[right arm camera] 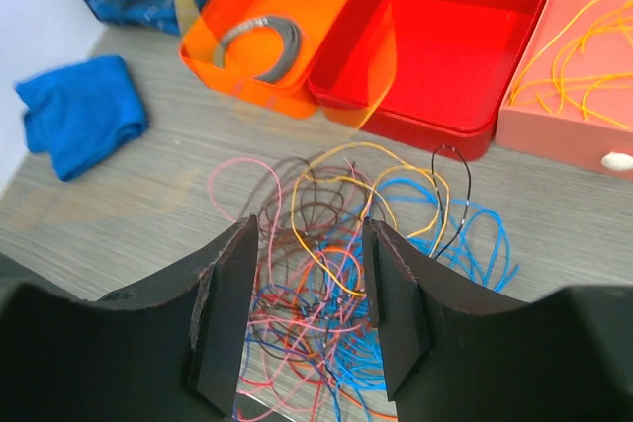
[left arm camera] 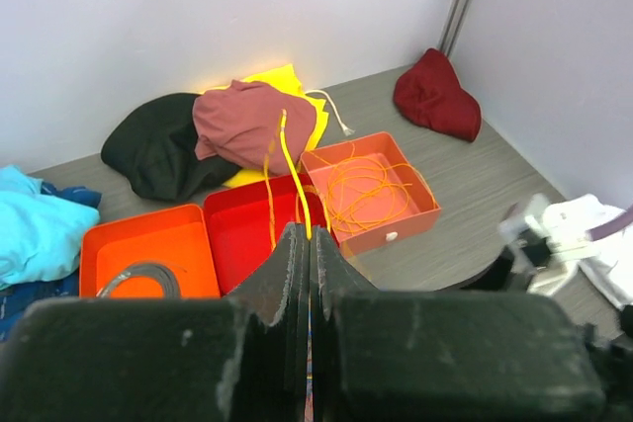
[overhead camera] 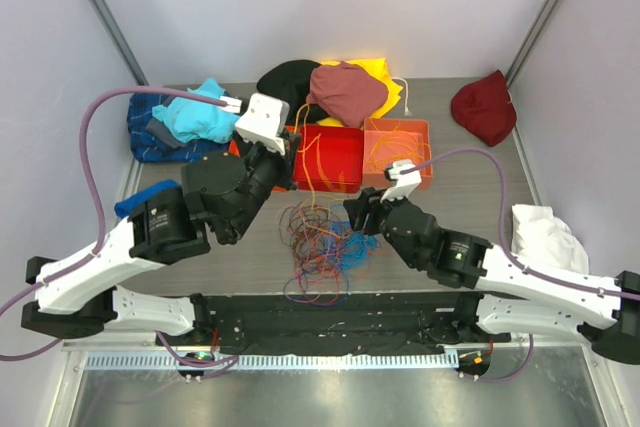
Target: Untangle the cables
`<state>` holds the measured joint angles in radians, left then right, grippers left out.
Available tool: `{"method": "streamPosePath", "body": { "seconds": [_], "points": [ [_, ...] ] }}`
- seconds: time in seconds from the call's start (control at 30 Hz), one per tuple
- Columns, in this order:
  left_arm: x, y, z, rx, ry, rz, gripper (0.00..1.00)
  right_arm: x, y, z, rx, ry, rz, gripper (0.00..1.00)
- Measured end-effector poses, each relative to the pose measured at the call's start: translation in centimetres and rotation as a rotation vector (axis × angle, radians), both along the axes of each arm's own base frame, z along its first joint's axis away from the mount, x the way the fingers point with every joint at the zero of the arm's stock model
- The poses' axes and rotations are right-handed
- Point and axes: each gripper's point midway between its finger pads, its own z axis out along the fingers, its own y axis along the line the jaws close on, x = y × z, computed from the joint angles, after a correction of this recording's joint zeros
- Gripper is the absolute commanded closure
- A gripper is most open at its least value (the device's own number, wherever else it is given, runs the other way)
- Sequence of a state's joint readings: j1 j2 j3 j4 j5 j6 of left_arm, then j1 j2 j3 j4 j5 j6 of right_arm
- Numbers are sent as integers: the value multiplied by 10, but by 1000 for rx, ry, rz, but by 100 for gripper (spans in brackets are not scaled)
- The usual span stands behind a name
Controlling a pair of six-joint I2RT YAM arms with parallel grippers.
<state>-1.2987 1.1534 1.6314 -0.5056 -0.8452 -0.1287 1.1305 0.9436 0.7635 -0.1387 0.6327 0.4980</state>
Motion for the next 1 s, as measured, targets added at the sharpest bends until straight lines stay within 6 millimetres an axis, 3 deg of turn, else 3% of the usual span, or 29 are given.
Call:
{"method": "streamPosePath", "body": {
  "seconds": [0.1, 0.23, 0.47, 0.57, 0.77, 1.0],
  "points": [
    [5, 0, -11, 24, 8, 15, 100, -1, -16, 18, 55, -38, -40, 49],
    [24, -5, -33, 58, 39, 36, 100, -3, -68, 63, 190, -130, -177, 48],
    [82, -34, -61, 43, 110, 48, 100, -9, -140, 109, 294, -201, -382, 49],
    [98, -66, -66, 49, 123, -1, 100, -13, -160, 117, 308, -213, -435, 49],
    [128, -122, -58, 18, 114, -87, 100, -20, -190, 118, 320, -227, -498, 48],
    [164, -147, -60, -36, 122, -125, 100, -25, -209, 116, 328, -232, -535, 49]
  ]
}}
